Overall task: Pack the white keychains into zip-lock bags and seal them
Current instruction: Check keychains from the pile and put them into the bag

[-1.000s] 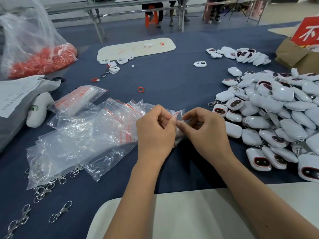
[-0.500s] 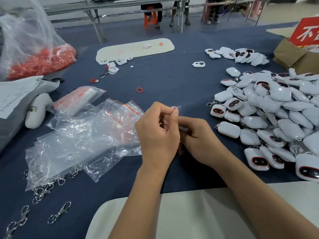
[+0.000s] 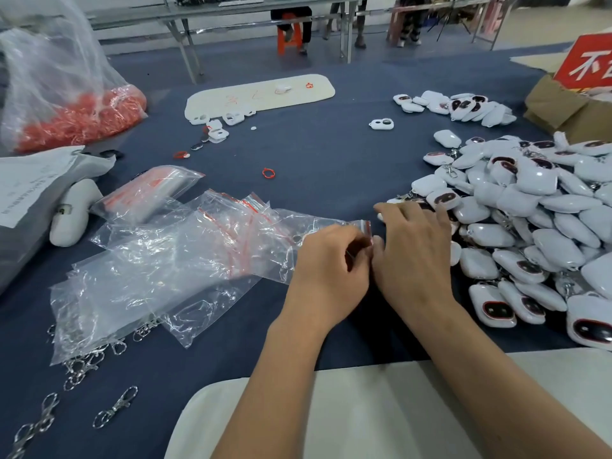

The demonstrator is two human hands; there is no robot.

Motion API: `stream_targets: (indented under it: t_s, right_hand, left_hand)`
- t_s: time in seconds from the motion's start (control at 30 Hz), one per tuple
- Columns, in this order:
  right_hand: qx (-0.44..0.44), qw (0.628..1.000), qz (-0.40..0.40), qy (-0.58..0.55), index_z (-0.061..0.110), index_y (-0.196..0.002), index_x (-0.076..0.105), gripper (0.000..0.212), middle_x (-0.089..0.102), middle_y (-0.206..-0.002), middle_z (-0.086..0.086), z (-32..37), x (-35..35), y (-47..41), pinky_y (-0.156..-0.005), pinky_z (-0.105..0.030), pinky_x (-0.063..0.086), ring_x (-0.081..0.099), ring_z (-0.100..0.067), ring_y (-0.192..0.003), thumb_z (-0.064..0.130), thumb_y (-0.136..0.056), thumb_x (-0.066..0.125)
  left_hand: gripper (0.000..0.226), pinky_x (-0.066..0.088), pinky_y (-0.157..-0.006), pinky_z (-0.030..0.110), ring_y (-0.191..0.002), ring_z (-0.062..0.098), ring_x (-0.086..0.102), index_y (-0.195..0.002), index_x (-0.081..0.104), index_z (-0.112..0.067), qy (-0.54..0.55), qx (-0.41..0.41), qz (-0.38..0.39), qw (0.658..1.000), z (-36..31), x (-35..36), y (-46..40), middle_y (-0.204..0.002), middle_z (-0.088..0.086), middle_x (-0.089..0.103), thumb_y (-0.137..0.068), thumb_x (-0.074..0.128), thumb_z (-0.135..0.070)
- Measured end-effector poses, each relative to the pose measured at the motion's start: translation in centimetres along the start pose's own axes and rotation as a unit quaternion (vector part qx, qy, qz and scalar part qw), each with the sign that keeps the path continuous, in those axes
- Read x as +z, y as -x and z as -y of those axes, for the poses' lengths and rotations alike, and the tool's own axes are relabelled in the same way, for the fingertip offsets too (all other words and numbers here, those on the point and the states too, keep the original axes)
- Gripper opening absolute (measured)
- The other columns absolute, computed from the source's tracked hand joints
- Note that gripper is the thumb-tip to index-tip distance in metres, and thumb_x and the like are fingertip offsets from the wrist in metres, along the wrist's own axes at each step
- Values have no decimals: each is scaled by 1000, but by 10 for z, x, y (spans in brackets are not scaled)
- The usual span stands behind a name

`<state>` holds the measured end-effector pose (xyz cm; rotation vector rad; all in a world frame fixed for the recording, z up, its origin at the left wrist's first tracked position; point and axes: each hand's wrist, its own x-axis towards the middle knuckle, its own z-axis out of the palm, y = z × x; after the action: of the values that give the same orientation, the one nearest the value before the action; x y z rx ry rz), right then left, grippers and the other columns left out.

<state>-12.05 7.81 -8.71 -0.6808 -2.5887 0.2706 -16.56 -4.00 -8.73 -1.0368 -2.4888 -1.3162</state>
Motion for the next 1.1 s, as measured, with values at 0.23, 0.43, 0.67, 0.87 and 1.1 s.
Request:
stream_targets:
  t_s: [0.23,0.43,0.67,0.87,1.1]
  right_hand:
    - [-67,996,54,-33,12,-138,64,53,52,-149,-17,0,9,1,-117,-43,31,43,-38,-138,-1,-88,59]
    - [-37,999,23,-12,10,-137,60,41,48,-132,-17,1,9,2,-103,-41,35,42,-38,-118,10,-96,64]
    - [-51,996,64,-32,20,-134,60,39,51,-124,-6,3,8,-1,-96,-40,40,44,-30,-113,9,-97,58]
    - [-47,995,31,-82,11,-101,68,17,53,-110,-9,0,7,0,-95,-41,38,43,-32,-108,24,-91,75]
    - [-41,960,77,-267,17,-127,59,46,71,-98,5,5,4,2,-81,-37,46,62,-19,-90,32,-89,80]
  left_hand:
    - [16,49,-84,34,-88,22,61,-94,75,-13,-43,-115,-42,992,5,-2,-2,-95,4,67,-95,60,-9]
    - [18,50,-86,30,-90,19,64,-91,74,-18,-38,-165,-70,983,6,-10,-2,-99,-1,64,-89,61,-6]
    - [17,55,-77,28,-76,9,67,-84,75,-19,29,-175,-90,980,9,-11,-4,-81,-8,72,-86,66,-5]
    - [32,43,-63,5,-66,-5,65,-74,70,-31,48,-183,-95,977,8,-12,-4,-62,-26,67,-85,64,-1]
    - [27,55,-69,20,-69,2,68,-81,75,-23,47,-191,-82,977,12,-13,-4,-74,-11,73,-86,60,-1]
